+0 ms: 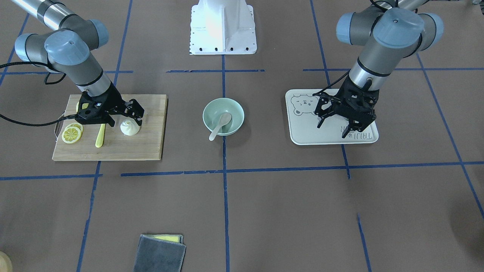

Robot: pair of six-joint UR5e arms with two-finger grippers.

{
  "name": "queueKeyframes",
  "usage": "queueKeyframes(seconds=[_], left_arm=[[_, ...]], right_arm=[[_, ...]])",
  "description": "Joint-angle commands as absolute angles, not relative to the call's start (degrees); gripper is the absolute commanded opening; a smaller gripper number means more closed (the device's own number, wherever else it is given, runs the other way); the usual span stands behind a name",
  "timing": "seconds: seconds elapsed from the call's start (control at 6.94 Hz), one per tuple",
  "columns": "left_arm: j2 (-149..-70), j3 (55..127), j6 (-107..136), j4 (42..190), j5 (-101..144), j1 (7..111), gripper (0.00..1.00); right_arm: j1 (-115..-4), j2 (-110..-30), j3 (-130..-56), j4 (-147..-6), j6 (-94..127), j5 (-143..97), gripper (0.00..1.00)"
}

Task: Put spoon and bun in bowl

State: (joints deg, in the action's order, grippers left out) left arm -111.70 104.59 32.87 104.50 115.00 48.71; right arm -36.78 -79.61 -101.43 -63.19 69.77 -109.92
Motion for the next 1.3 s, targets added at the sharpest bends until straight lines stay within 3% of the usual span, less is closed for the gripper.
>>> queueKeyframes(seconds=[0.0, 0.43, 0.72, 1.15], left_arm=[[-111.71, 104.68, 32.87, 104.50, 114.96, 48.69, 0.77], [-111.53, 104.68, 32.87, 104.50, 114.96, 48.69, 0.77], [-111.53, 104.50, 32.87, 104.50, 114.96, 48.69, 0.77], [-111.53, 104.85, 32.87, 104.50, 114.96, 48.78, 0.77]], right_arm=[[-36.30, -79.10, -100.55, -63.19, 69.70, -109.51, 0.97], [-36.30, -79.19, -100.55, -63.19, 69.79, -109.42, 0.41], [-36.39, -79.10, -101.24, -63.11, 69.79, -109.42, 0.36], [-36.74, -79.10, -103.88, -63.19, 69.79, -109.42, 0.37]])
